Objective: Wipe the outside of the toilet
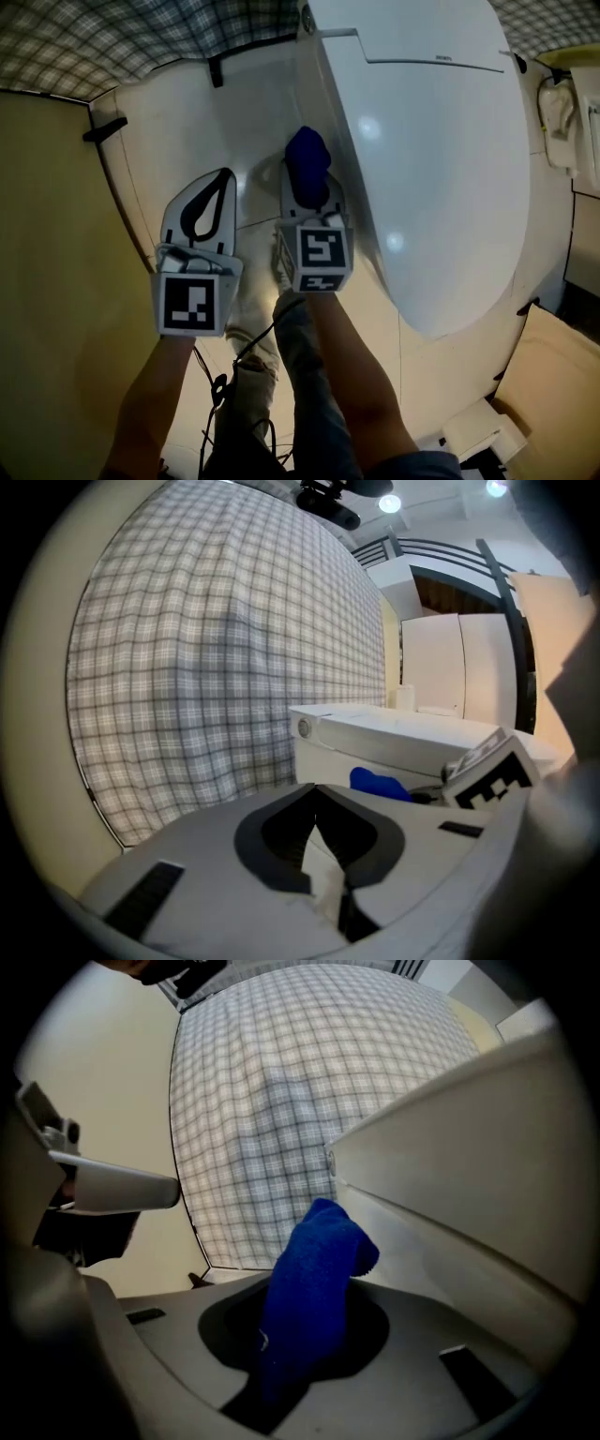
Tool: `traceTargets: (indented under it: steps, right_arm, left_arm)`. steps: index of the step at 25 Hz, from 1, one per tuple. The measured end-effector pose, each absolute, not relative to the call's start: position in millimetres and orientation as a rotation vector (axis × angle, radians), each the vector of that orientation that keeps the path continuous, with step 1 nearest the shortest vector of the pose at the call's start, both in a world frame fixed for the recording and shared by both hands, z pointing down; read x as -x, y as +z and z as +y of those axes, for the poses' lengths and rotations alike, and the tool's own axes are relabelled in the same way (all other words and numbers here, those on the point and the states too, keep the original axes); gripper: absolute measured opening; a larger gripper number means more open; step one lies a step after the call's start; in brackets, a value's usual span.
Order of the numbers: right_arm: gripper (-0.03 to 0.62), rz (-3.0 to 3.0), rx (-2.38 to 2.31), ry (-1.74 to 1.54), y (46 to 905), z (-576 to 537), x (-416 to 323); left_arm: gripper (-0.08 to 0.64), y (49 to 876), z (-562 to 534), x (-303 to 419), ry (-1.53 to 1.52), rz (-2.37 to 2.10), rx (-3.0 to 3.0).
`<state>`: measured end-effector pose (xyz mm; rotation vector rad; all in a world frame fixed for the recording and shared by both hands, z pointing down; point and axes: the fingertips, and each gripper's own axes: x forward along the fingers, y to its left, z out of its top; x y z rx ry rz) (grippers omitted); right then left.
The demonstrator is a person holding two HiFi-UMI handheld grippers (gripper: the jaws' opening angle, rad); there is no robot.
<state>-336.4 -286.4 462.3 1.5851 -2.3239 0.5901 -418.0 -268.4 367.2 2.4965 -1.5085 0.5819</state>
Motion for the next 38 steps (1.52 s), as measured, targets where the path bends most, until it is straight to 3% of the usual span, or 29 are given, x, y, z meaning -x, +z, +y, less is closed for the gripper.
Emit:
traceTargets:
  steps: [6,11,18,23,31,38]
  right_arm:
    - [0.074,-2.171,-1.717,0.630,477,-165,276]
    - [0.074,-2.123,-1.714,0.651,488,-131,268]
    - [0.074,-2.371,-1.560,0.511,463,-227,344]
    - [0.074,-2.422,-1.443,0.515,490,-327,394]
    - [0.074,-2.278,-1.527,0.666,579,-410,388]
    - [0.074,-2.227,-1.529,0.646,604,-352,360]
  left_arm:
    - [0.015,381,-200,407,0.618,-1.394,-2.507]
    - [0.015,392,-182,408,0.629,-1.379,-2.501]
    - [0.015,401,-220,419,0.615,-1.442,-2.430]
    - [0.015,420,-270,440,0.601,-1.516,-2.385]
    - [0.015,471,-321,459,0.614,-1.590,-2.339]
    - [0.015,503,-305,447,0.635,-1.529,-2.364]
